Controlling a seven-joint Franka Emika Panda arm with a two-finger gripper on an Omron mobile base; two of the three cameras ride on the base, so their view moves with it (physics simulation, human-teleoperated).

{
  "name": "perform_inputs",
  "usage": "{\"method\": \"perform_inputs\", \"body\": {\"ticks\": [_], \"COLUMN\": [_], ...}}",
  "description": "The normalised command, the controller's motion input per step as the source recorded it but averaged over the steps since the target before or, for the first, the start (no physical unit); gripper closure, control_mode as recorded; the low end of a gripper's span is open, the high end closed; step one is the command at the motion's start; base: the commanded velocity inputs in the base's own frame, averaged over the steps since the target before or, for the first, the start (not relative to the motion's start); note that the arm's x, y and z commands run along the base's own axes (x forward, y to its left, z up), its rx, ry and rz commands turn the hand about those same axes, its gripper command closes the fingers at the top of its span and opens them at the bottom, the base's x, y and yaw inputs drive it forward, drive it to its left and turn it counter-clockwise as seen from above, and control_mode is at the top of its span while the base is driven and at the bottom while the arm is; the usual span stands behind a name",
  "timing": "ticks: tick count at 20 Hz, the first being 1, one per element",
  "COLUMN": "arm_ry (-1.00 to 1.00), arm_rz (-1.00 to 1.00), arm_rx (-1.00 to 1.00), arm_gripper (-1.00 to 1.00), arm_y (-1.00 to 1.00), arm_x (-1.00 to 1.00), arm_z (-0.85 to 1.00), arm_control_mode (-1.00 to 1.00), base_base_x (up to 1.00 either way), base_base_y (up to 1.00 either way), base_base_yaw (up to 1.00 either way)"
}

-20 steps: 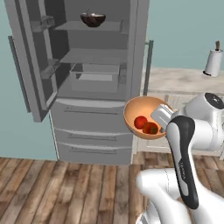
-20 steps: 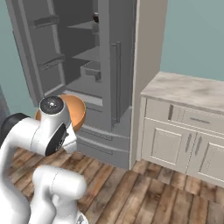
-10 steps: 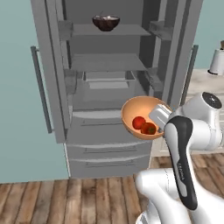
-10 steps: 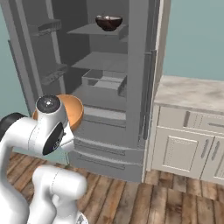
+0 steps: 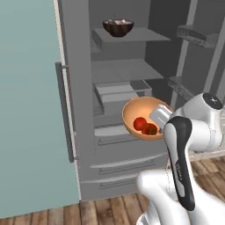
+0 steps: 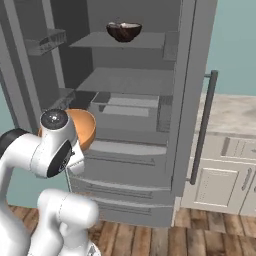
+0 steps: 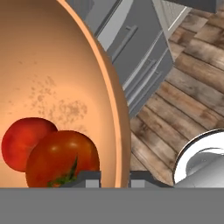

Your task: Place the bowl with the tomatos on the second highest shelf of the fridge. Place the bowl with the fish and steak on the top shelf of the fridge.

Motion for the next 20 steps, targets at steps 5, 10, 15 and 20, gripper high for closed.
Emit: {"method": "perform_inputs", "body": {"ticks": [5,10,15,20], "arm_ry": [0.0,0.0,0.0,0.0], "arm_rz": [0.0,0.0,0.0,0.0], "arm_rx": [0.0,0.0,0.0,0.0], "arm_gripper": [1.0,1.0,1.0,1.0], "arm_y": [0.0,0.0,0.0,0.0], "arm_x": [0.0,0.0,0.0,0.0], "arm_z": [0.0,0.0,0.0,0.0], "arm_control_mode": [1.0,1.0,1.0,1.0], "base_base_x": [0.81,0.76,0.78,0.72], "base_base_y": [-0.21,0.0,0.0,0.12], "base_base_yaw": [-0.08,-0.03,-0.04,-0.06]}}
